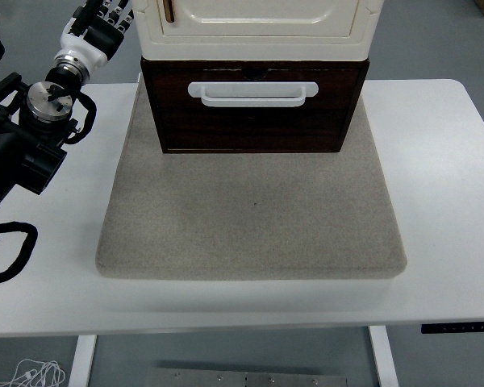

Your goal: Open the drawer under the combination cabinet

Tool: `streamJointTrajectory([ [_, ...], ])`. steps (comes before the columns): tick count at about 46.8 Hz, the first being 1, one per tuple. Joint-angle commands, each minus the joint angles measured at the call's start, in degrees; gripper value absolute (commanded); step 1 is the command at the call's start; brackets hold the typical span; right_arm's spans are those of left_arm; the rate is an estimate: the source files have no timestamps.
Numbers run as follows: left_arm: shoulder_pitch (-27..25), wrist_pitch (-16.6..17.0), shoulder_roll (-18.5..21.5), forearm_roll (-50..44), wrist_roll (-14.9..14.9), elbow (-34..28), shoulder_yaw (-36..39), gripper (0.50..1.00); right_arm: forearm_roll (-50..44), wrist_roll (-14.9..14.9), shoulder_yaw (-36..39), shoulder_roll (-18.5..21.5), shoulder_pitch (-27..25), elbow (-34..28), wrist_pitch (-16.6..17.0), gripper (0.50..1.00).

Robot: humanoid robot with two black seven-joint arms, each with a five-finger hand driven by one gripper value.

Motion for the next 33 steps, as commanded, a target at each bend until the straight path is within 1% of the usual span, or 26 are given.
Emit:
streamJointTrajectory([
  [1, 0.0, 0.1, 0.0, 0.0, 0.0, 0.0, 0.0, 1.0, 0.0, 0.0, 0.0, 0.0, 0.0, 0.0, 0.0, 0.928],
  [33, -0.6, -0.1, 0.7, -0.2, 0.0, 1.9, -1.0, 1.0, 0.0, 0.0, 0.0, 0.0, 0.0, 0.0, 0.0, 0.928],
])
